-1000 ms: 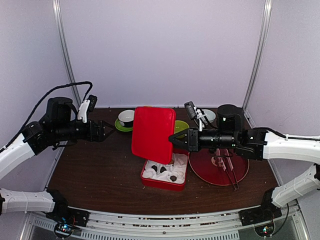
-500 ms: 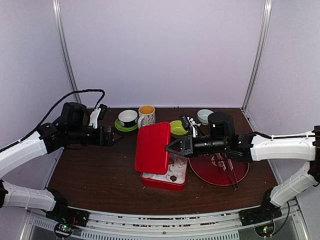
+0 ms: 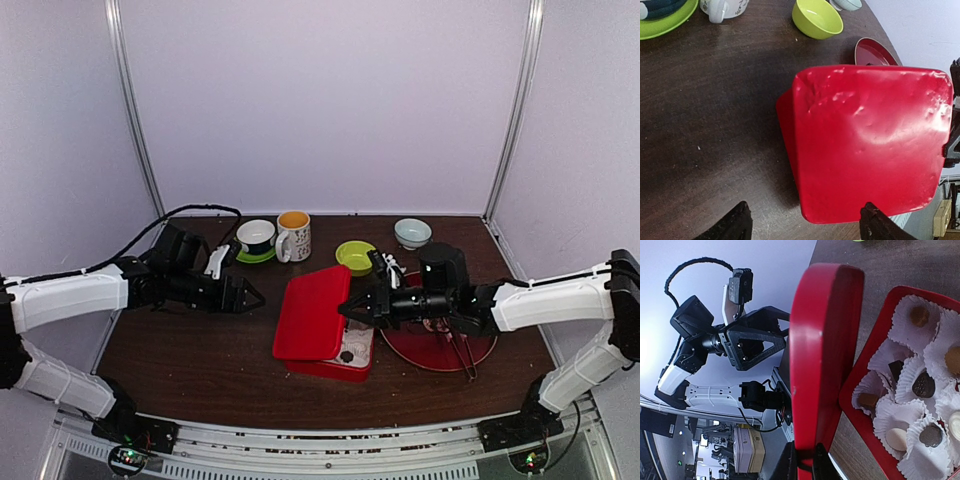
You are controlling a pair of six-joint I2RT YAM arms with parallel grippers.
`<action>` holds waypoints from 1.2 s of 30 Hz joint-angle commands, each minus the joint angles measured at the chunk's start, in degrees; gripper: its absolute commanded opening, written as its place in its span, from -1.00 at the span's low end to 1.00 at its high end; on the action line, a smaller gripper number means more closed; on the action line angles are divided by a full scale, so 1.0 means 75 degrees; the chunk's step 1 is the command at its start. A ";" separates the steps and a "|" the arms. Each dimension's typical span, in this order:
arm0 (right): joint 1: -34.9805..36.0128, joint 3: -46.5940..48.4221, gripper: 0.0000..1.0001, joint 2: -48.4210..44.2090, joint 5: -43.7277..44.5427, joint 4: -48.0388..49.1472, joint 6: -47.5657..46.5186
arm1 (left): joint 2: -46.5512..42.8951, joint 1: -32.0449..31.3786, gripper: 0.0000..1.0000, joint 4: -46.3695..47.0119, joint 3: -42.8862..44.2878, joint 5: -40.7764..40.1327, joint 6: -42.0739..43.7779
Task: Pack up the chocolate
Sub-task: Place the box lid on the packing box.
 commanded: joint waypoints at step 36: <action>-0.1140 -0.0371 -1.00 0.0468 -0.0392 -0.0614 -0.0652 | 0.2119 0.0042 0.38 0.3127 -0.0628 0.1472 -0.0155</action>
